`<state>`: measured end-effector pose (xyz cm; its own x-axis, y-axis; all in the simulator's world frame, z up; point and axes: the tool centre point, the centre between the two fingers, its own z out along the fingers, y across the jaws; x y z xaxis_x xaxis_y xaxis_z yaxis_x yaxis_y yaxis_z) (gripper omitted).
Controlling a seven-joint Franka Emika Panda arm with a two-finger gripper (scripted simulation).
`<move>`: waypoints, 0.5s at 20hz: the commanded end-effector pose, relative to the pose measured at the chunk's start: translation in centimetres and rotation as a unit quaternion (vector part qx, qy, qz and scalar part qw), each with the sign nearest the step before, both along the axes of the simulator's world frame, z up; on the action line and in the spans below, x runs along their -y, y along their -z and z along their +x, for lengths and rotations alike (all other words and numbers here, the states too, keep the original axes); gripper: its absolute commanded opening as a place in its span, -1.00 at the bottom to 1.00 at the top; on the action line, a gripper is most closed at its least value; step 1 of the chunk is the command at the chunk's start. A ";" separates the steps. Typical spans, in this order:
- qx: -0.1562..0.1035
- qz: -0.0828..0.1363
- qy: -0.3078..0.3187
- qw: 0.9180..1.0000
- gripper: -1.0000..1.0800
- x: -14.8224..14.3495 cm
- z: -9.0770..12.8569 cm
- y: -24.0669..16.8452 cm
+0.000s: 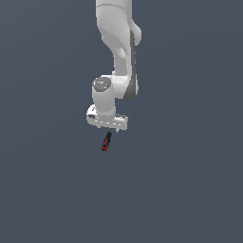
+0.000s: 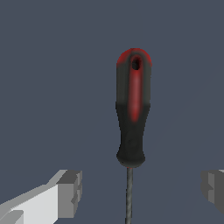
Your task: Pick up the object and move it to a goal position.
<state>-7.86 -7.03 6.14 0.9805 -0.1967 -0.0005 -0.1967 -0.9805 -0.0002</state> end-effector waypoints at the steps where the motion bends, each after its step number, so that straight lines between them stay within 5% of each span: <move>1: 0.000 0.000 0.000 1.000 0.92 0.0 -0.1 0.7; 10: 0.000 0.000 0.001 1.000 0.92 0.0 -0.2 4.3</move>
